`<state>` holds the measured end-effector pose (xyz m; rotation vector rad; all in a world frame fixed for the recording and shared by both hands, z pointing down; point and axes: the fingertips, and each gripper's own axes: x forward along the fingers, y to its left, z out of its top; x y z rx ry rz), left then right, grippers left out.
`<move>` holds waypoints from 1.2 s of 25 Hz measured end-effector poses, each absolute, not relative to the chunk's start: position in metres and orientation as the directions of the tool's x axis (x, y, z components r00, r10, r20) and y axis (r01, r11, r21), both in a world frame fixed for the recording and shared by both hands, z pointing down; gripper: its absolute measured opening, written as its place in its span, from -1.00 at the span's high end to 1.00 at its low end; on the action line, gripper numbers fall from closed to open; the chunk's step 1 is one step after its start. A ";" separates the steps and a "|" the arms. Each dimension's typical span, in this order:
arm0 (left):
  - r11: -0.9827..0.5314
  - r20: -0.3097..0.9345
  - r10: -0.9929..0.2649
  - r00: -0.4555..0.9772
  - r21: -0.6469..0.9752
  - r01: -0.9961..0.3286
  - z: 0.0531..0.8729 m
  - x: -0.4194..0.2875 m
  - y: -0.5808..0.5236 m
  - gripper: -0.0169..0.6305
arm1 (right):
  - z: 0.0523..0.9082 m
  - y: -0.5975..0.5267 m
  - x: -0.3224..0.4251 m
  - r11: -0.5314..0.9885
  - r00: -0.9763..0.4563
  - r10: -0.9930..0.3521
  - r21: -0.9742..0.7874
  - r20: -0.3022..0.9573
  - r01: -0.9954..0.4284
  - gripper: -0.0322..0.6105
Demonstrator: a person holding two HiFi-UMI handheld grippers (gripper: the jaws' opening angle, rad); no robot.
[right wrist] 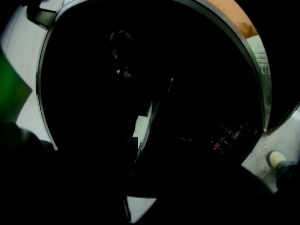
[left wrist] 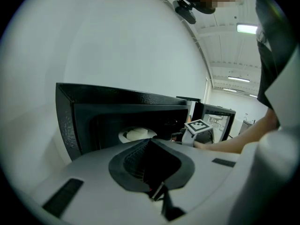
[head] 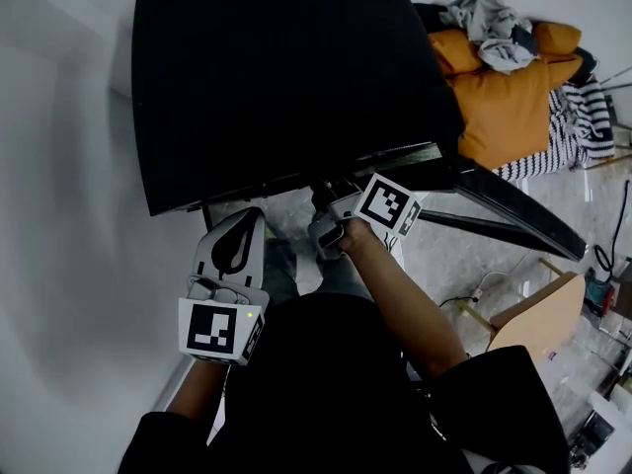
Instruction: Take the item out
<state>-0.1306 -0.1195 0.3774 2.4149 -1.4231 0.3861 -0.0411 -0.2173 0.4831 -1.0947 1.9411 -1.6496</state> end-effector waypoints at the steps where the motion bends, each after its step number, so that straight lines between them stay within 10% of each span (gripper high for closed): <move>1: -0.461 0.381 -0.795 0.472 0.127 -0.878 0.377 -0.132 -0.120 0.92 | 0.483 -0.218 -0.042 0.011 -0.631 -0.749 -0.950 0.199 -0.312 0.46; 30: -0.453 0.371 -0.810 0.454 0.095 -0.886 0.369 -0.151 -0.123 0.92 | 0.482 -0.219 -0.058 -0.066 -0.718 -0.674 -0.982 0.175 -0.178 0.84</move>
